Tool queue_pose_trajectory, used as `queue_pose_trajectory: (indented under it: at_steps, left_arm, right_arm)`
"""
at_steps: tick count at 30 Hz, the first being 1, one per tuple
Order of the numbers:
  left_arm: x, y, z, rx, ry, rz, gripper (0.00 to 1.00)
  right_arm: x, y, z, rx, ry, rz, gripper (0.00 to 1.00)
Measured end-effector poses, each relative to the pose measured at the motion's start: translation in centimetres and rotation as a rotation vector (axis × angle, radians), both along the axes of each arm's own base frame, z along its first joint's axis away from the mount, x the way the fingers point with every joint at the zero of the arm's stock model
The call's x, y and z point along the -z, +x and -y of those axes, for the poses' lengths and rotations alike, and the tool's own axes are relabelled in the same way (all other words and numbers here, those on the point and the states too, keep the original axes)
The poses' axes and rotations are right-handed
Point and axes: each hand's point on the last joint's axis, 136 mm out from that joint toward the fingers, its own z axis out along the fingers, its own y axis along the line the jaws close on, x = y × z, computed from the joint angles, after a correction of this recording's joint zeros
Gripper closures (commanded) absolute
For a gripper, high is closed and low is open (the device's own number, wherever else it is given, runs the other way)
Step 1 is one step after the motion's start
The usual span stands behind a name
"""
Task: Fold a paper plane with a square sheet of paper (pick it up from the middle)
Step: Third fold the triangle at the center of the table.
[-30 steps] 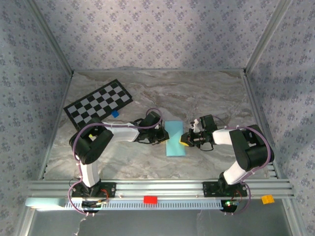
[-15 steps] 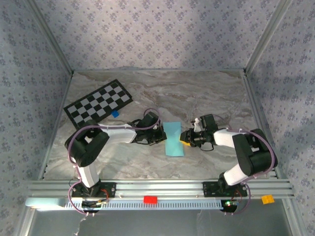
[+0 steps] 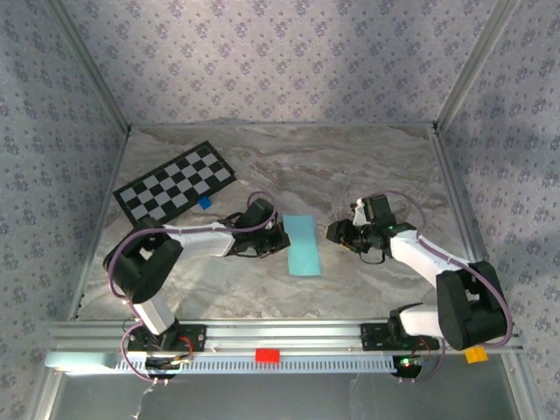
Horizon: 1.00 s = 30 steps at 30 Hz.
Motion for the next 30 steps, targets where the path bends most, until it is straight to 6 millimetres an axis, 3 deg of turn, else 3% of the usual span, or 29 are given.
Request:
queue_pose_trajectory:
  at_steps: [14,20,23,30]
  left_arm:
    - [0.0,-0.2,-0.2,0.007,-0.004,-0.020,0.97]
    - [0.1,-0.4,-0.4,0.012,0.001,-0.037,0.98]
    - [0.1,-0.3,-0.6,0.011,0.003,-0.036,0.98]
    - [-0.4,0.0,-0.7,0.002,-0.003,-0.026,0.98]
  right_arm:
    - [-1.0,-2.0,2.2,0.171,-0.080,-0.085,0.51]
    - [-1.6,-1.7,2.4,0.184,-0.092,-0.082,0.51]
    - [-2.9,-1.0,2.4,0.169,-0.104,-0.029,0.51]
    - [-8.3,0.3,1.6,0.066,-0.187,0.272,0.53]
